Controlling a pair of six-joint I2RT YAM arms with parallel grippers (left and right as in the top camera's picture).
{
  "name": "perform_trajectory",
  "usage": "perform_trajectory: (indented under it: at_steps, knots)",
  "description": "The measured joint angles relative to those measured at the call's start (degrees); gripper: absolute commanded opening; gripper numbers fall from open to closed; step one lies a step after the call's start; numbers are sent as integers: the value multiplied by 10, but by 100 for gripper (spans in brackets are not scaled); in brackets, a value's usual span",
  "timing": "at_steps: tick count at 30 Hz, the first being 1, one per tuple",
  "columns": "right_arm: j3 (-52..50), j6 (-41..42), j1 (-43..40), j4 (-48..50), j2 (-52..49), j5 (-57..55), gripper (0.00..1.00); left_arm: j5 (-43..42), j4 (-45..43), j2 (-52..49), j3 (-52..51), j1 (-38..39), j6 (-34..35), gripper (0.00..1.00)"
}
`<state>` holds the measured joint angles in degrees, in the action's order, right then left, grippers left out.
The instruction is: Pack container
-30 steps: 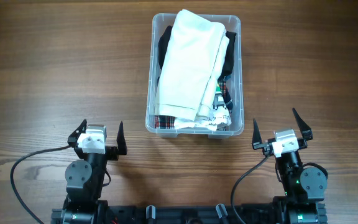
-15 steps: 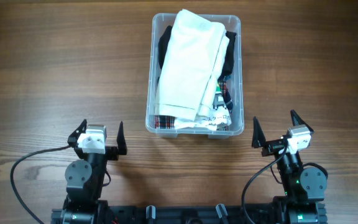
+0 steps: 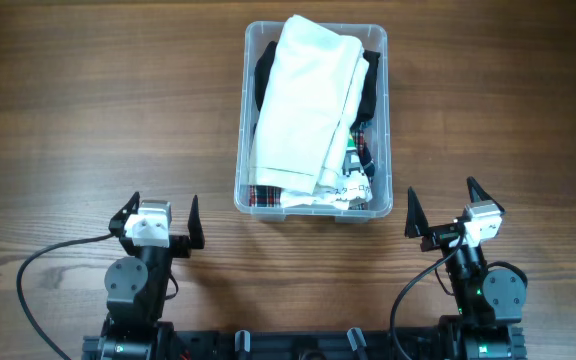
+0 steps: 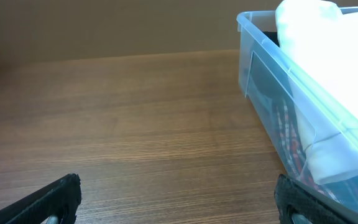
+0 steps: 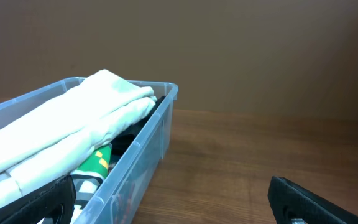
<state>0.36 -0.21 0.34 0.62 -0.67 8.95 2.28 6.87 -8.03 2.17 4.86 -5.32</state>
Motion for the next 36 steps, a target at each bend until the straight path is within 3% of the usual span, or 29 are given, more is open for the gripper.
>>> perform_trajectory:
  at_steps: [7, 13, 36]
  knots:
    - [0, 0, 0, 0, 0, 0, 100, 0, 0, 0, 0, -9, 0, 100]
    - [0, 0, 0, 0, 0, 0, 100, 0, 0, 0, 0, -90, 0, 100]
    - [0, 0, 0, 0, 0, 0, 100, 0, 0, 0, 0, -91, 0, 100]
